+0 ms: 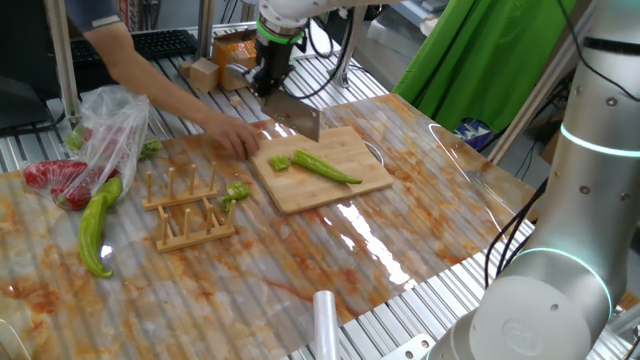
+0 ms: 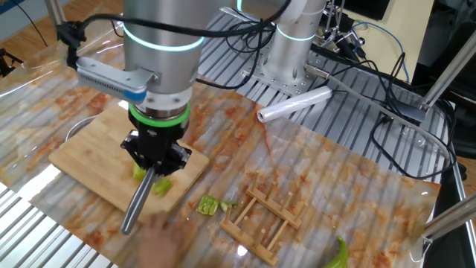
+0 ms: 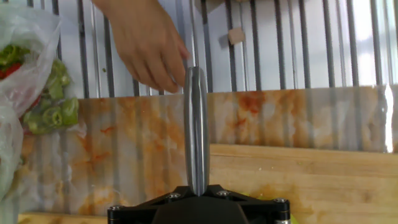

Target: Chop the chili peppers

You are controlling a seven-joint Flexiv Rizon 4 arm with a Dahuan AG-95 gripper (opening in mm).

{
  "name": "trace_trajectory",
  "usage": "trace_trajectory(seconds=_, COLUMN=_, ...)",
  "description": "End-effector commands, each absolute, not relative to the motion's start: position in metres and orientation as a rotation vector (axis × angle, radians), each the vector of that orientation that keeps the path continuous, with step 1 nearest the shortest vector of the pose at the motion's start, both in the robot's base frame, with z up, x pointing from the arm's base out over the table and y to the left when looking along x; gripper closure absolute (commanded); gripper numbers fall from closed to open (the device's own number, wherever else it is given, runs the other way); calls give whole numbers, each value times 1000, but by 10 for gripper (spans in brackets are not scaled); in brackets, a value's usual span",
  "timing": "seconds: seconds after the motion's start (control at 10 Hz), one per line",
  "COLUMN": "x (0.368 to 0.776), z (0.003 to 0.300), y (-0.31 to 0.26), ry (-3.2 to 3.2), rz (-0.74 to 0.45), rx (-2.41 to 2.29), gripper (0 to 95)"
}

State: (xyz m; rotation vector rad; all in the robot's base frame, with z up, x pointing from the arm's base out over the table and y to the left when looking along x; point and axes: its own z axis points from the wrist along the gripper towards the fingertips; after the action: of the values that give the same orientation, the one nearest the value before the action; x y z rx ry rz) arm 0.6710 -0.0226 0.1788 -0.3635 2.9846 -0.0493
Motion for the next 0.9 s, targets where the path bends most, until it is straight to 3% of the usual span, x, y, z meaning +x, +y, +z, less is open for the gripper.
trace_trajectory(seconds=0.1, x=700, z=182, y=-16, ry=2983, rz=-24, rx=-364, gripper=950)
trace_trajectory(seconds=0.9, x=697, z=183, y=-14, ry=2974, rz=86, rx=-356, gripper=950)
